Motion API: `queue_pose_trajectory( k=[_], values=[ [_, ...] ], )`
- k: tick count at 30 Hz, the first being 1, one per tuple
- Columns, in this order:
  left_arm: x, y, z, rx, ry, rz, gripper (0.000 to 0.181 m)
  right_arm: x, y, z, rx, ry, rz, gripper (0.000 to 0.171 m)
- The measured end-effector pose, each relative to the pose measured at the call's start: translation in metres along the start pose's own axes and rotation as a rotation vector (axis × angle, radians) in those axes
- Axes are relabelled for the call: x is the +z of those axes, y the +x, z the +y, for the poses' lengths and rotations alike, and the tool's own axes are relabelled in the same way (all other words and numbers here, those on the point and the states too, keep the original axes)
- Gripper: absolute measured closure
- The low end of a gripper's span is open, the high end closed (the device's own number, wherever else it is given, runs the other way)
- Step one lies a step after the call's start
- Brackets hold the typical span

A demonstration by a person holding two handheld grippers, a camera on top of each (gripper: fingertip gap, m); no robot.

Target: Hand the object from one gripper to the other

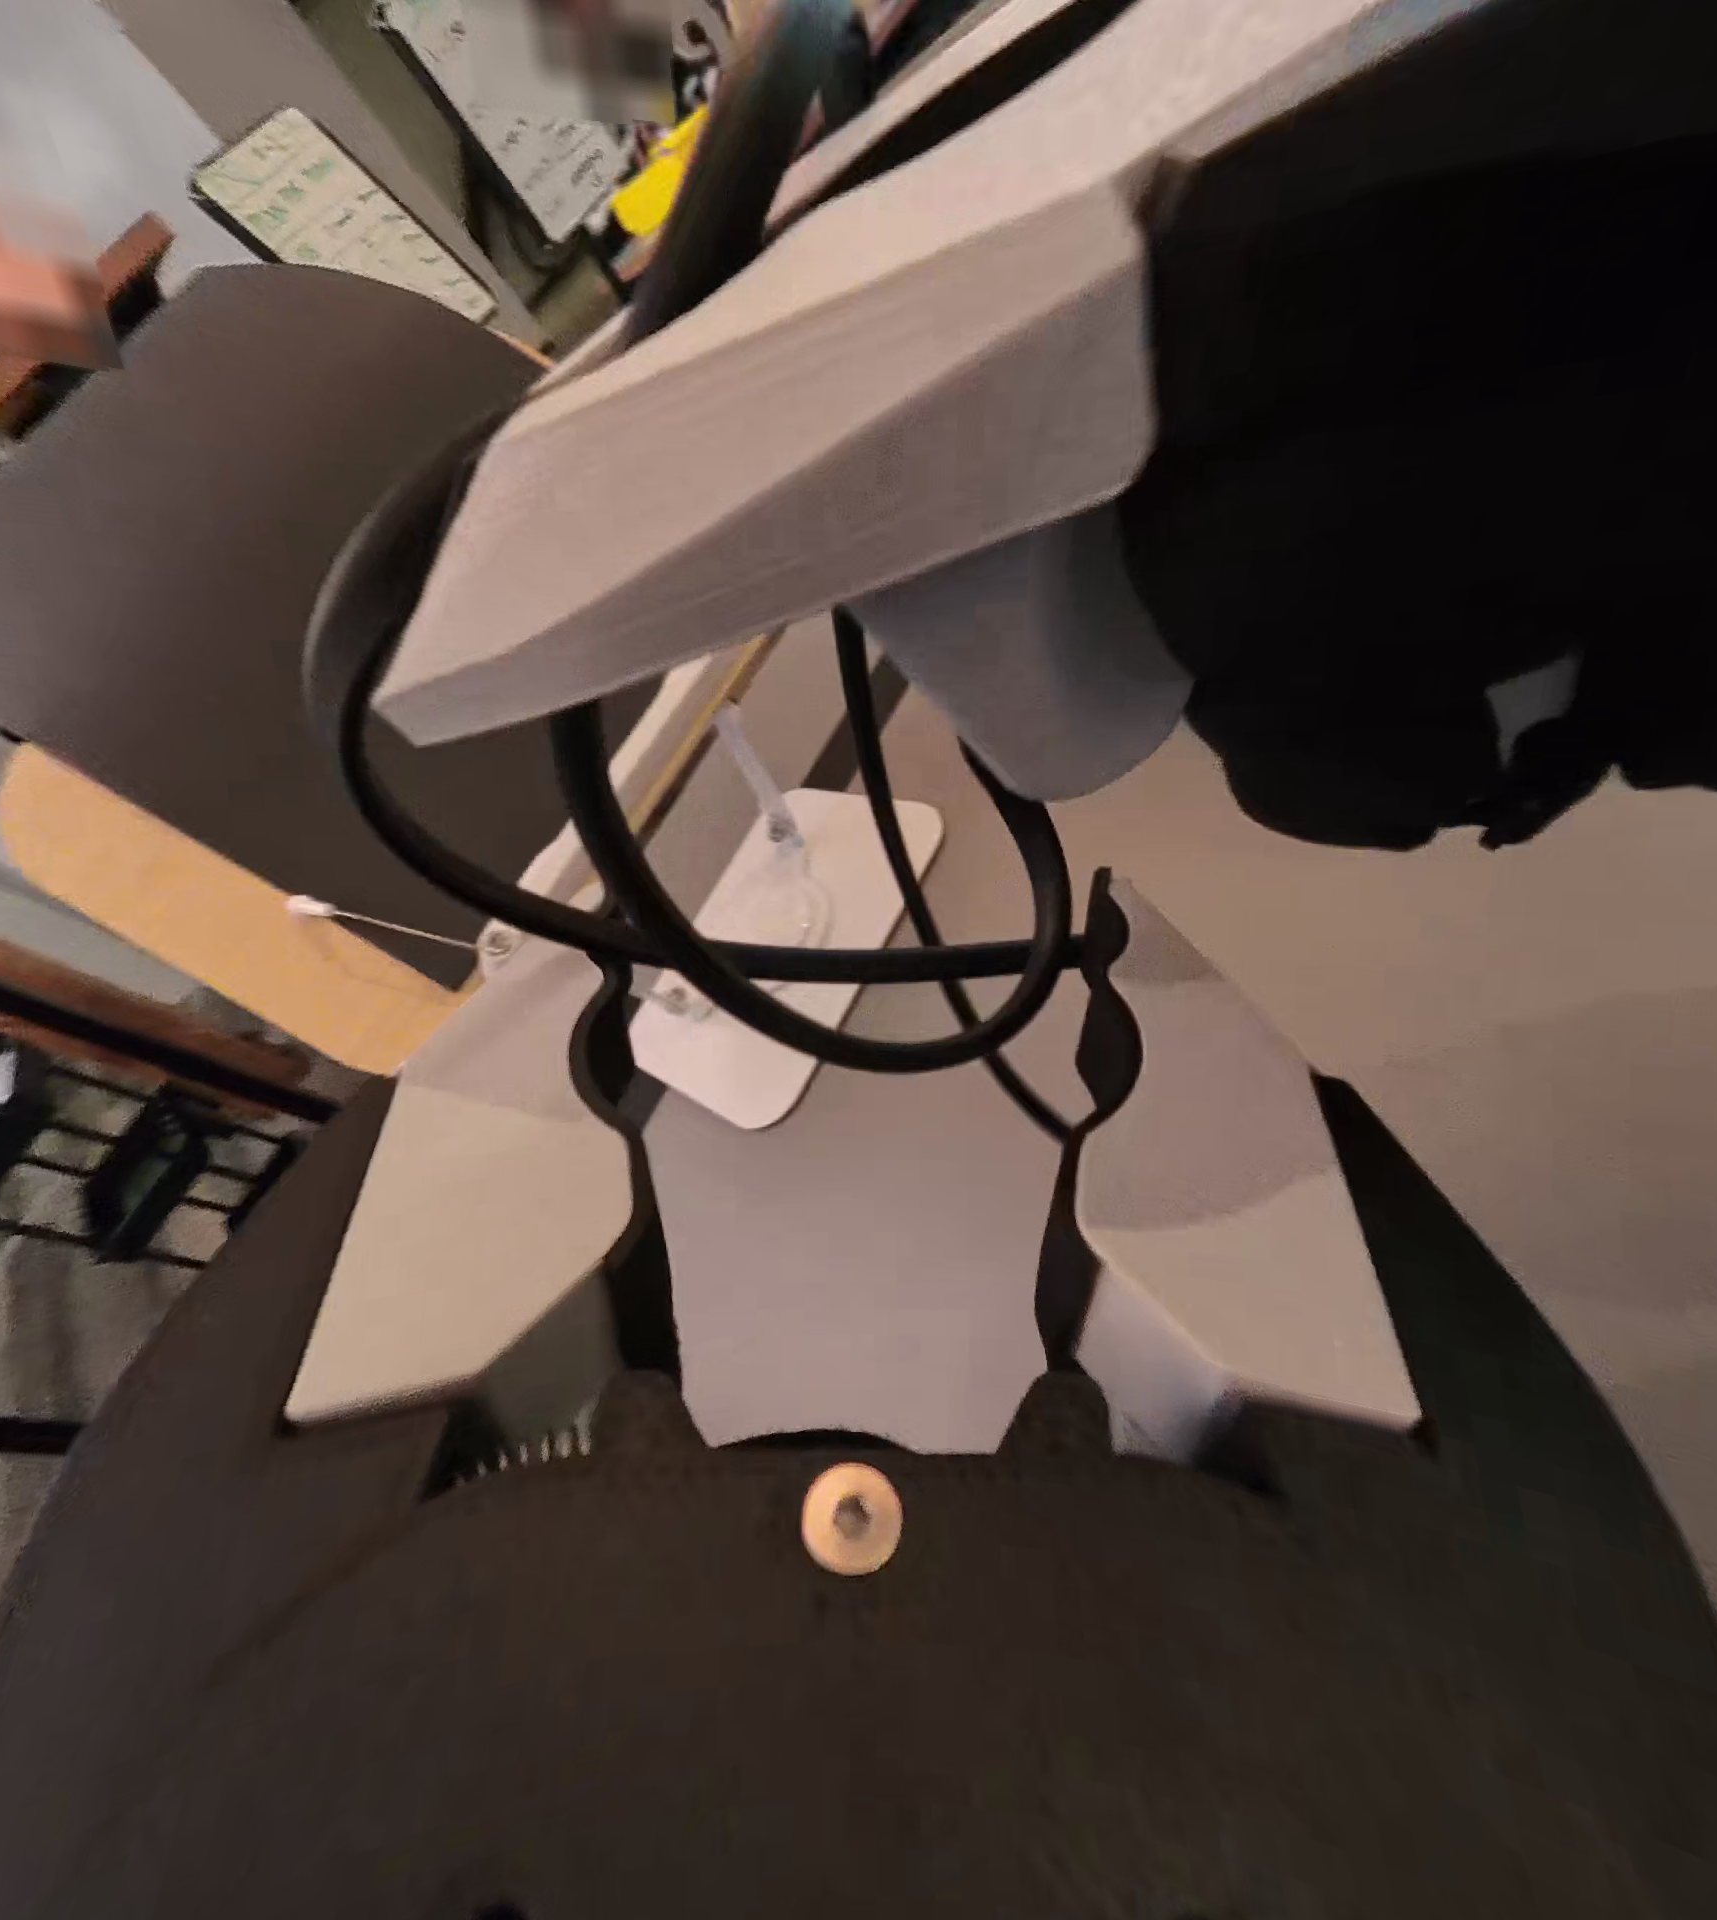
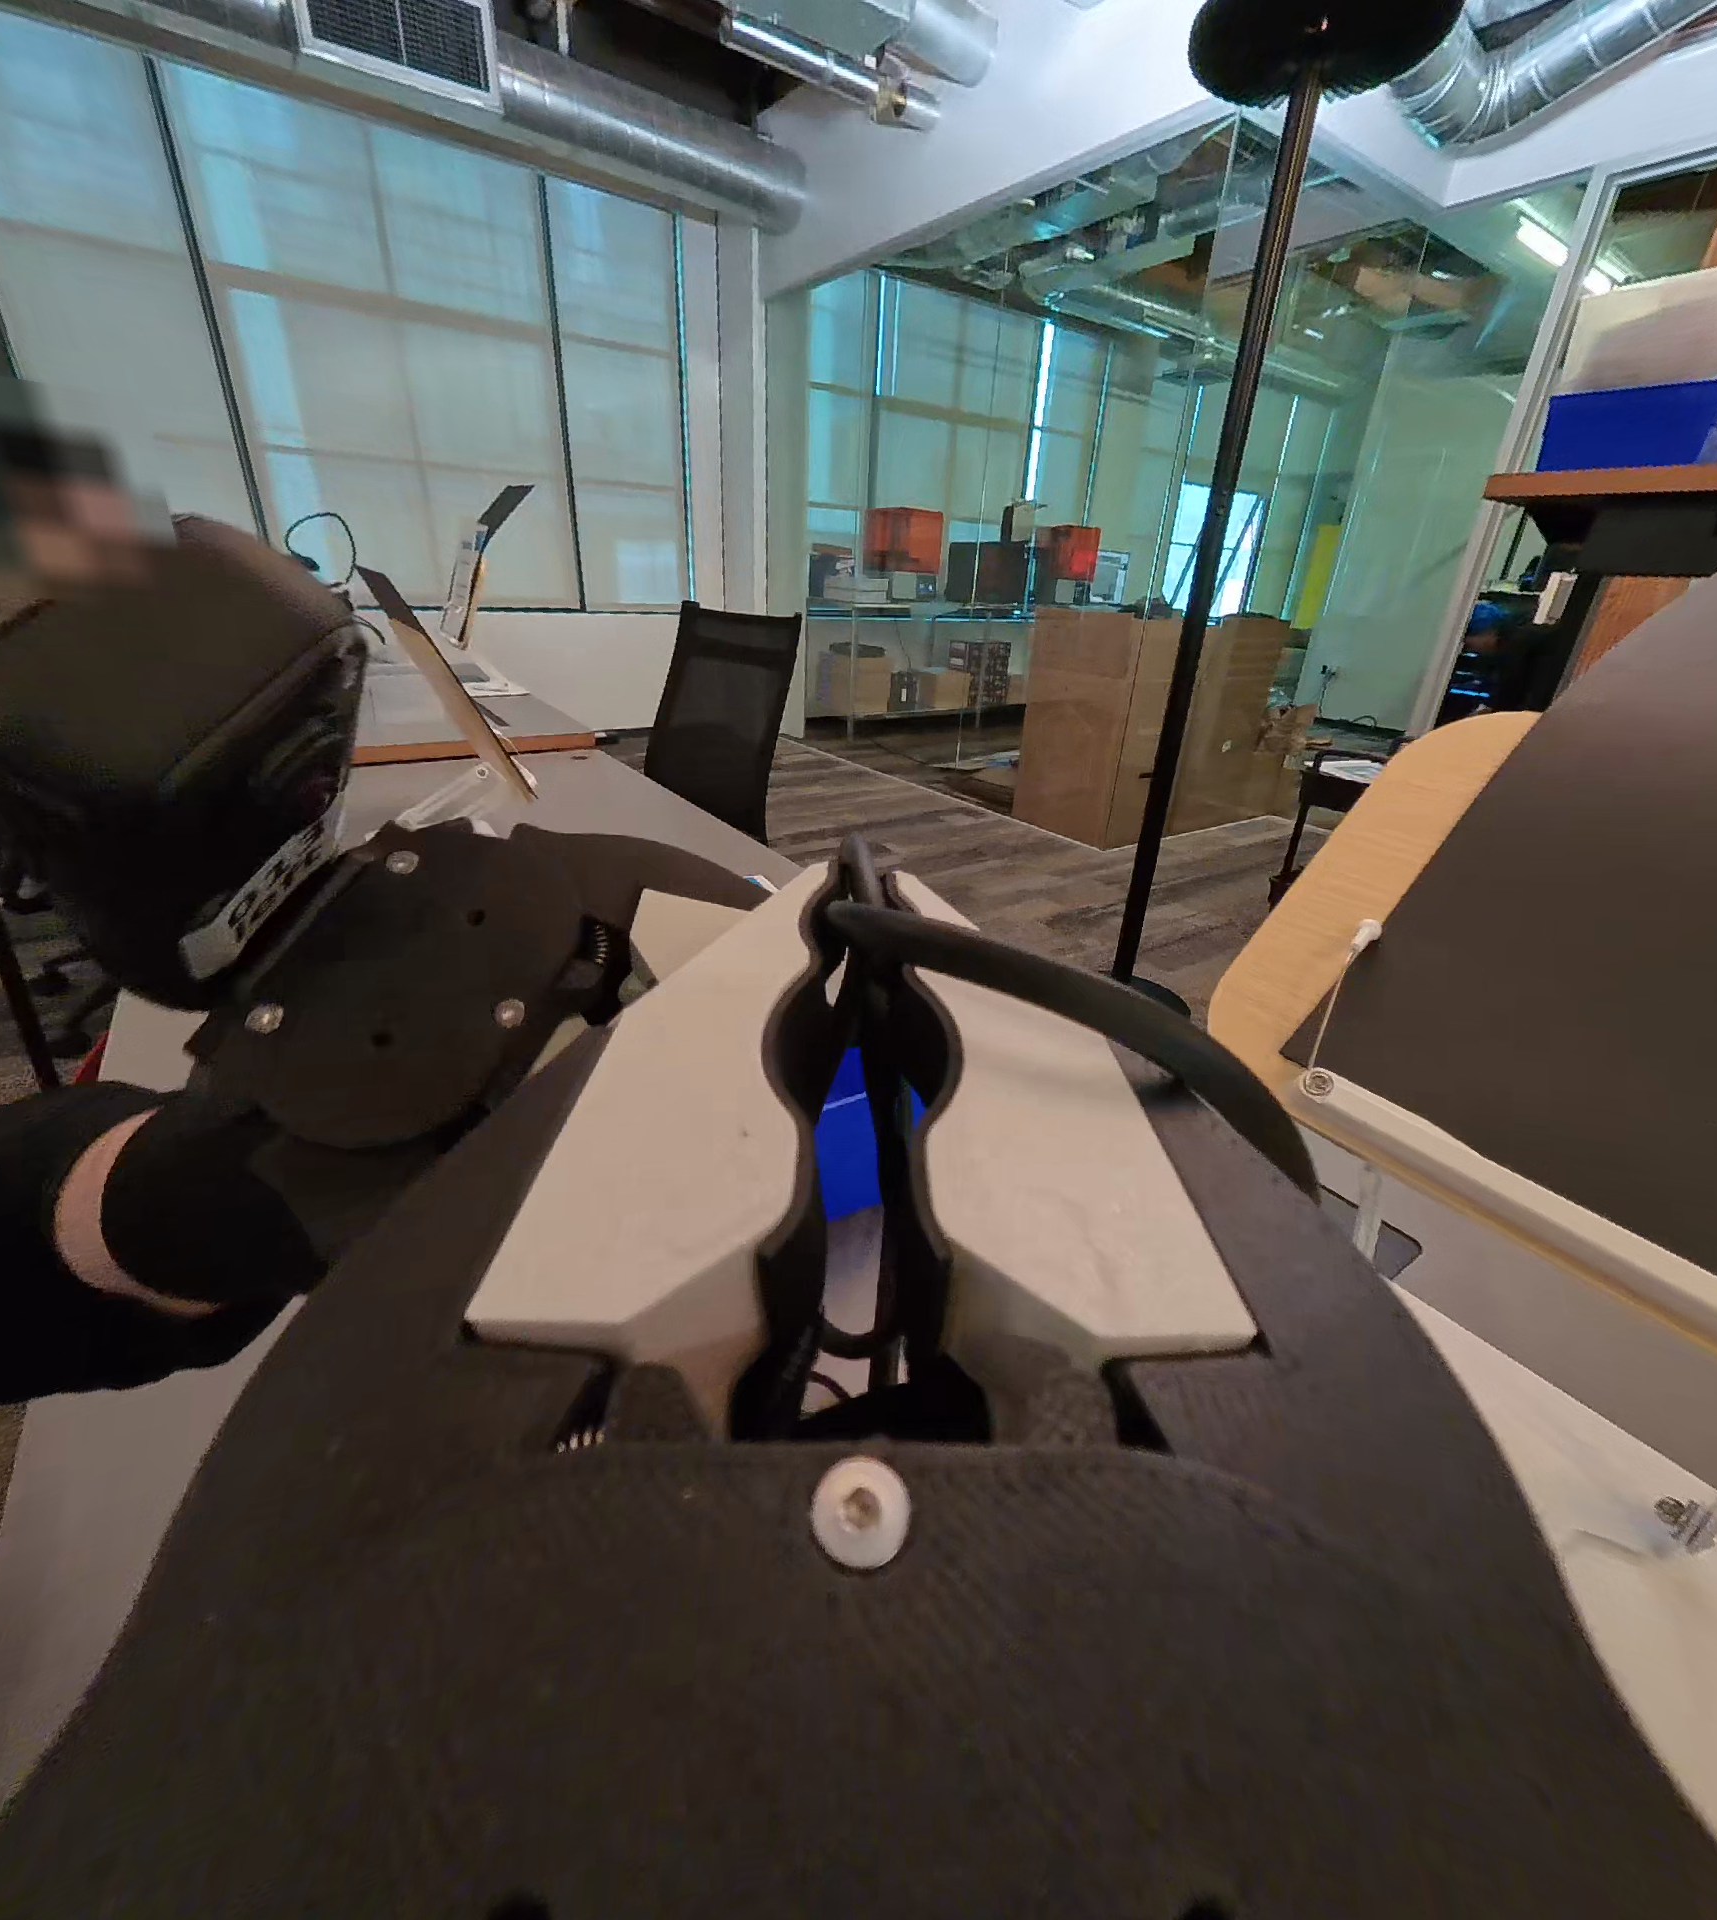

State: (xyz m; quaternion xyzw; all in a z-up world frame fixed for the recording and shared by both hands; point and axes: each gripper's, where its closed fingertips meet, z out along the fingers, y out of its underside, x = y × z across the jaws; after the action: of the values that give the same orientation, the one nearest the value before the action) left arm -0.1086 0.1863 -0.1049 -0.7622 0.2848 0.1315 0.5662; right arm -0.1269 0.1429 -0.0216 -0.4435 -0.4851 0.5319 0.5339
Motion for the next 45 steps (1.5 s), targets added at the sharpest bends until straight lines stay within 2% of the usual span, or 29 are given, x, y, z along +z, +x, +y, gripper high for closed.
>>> queue_pose_trajectory(
  k=[4, 6, 11, 15, 21, 25, 28, 30, 33, 39, 41, 45],
  values=[
    [-0.001, -0.003, 0.0, 0.026, 0.006, -0.055, 0.12, 0.001, 0.002, 0.0, -0.021, 0.008, 0.035, 0.169],
    [-0.002, -0.007, 0.001, 0.011, 0.004, -0.078, 0.139, 0.0, 0.003, -0.001, -0.017, 0.016, 0.037, 0.169],
    [-0.003, -0.008, 0.002, -0.017, 0.012, -0.049, 0.177, -0.002, 0.003, -0.005, -0.019, 0.022, 0.022, 0.169],
    [-0.005, -0.011, 0.004, -0.09, 0.014, 0.014, 0.18, -0.004, 0.003, -0.006, -0.029, 0.015, 0.003, 0.166],
    [-0.015, -0.03, 0.004, -0.261, 0.07, 0.091, 0.179, 0.0, -0.006, 0.009, -0.03, -0.096, -0.086, 0.127],
    [-0.028, -0.049, 0.001, -0.343, 0.128, 0.126, 0.18, -0.003, -0.02, 0.021, -0.034, -0.187, -0.2, 0.112],
    [-0.04, -0.053, -0.006, -0.373, 0.19, 0.208, 0.18, -0.015, -0.039, 0.023, -0.084, -0.23, -0.329, 0.115],
    [-0.046, -0.052, -0.006, -0.401, 0.198, 0.281, 0.18, -0.028, -0.054, 0.015, -0.124, -0.199, -0.433, 0.124],
    [-0.057, -0.048, -0.012, -0.406, 0.223, 0.364, 0.18, -0.035, -0.052, 0.006, -0.17, -0.178, -0.426, 0.131],
    [-0.079, -0.013, -0.025, -0.318, 0.214, 0.566, 0.18, -0.025, -0.03, 0.009, -0.171, -0.144, -0.31, 0.101],
    [-0.088, 0.007, -0.03, -0.288, 0.221, 0.679, 0.179, -0.025, -0.041, 0.002, -0.146, -0.072, -0.366, 0.085],
    [-0.114, 0.055, -0.036, -0.211, 0.248, 0.96, 0.179, -0.034, -0.074, -0.006, -0.038, 0.039, -0.575, 0.088]
  ],
)
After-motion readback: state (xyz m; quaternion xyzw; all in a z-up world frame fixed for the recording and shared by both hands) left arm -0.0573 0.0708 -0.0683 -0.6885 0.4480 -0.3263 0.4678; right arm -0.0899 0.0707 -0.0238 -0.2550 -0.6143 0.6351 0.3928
